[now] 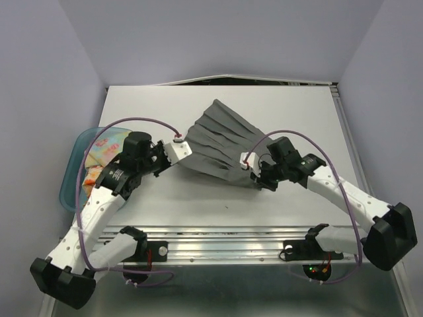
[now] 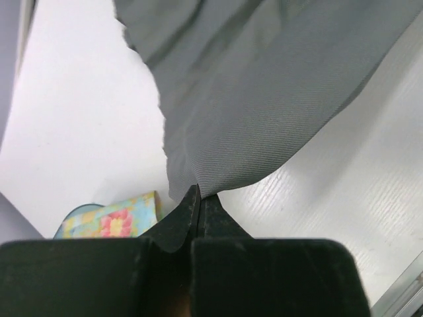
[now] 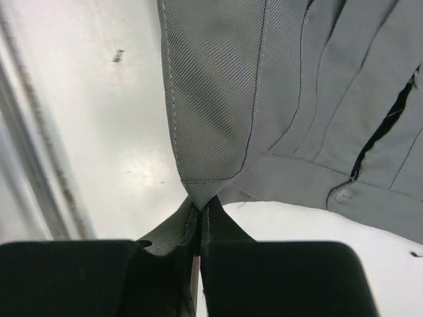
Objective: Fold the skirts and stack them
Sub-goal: Fold the skirt
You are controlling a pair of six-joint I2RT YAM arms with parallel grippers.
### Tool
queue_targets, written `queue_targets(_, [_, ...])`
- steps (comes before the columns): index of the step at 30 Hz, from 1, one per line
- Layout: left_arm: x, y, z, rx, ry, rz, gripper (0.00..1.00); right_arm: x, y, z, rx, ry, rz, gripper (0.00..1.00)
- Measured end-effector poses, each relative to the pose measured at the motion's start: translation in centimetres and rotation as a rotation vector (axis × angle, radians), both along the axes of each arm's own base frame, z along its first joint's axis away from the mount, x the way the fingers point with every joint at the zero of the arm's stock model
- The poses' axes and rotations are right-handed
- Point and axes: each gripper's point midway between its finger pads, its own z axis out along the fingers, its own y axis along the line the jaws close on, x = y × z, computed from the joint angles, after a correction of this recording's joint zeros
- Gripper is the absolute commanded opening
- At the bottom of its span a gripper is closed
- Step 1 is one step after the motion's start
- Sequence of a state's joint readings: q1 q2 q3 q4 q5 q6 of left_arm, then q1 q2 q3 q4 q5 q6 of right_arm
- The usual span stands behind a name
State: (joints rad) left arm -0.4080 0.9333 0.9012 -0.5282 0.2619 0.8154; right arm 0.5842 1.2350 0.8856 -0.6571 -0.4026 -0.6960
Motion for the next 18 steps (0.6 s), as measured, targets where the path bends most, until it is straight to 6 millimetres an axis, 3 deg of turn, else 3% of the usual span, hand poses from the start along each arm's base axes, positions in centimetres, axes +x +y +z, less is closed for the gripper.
queue_targets(5, [0.7, 0.0, 6.0, -0.098, -0.122, 0.064, 0.0, -2.4, 0.3, 2.7, 0.102, 0.042, -0.019, 0.01])
queue_targets(8, [2.9, -0.8, 9.2, -0.153, -0.191, 0.094, 0.0, -2.8, 0.8, 3.4, 0.149, 0.063, -0.042, 0.01])
queue_targets(10, [4.9, -1.7, 10.1, -0.165, -0.202, 0.099, 0.0, -2.5, 0.9, 3.1, 0.17, 0.101, -0.064, 0.01])
queue_targets(13, [8.2, -3.2, 9.9, -0.158, -0.187, 0.102, 0.0, -0.7, -0.1, 2.4, 0.21, 0.172, -0.146, 0.01])
queue_targets(15, [11.6, -4.9, 8.0, -0.134, -0.141, 0.097, 0.0, 1.8, -1.8, 1.7, 0.23, 0.228, -0.235, 0.01])
queue_targets(18, [14.7, -6.2, 5.6, -0.103, -0.093, 0.102, 0.0, 4.0, -3.0, 0.9, 0.235, 0.286, -0.286, 0.01])
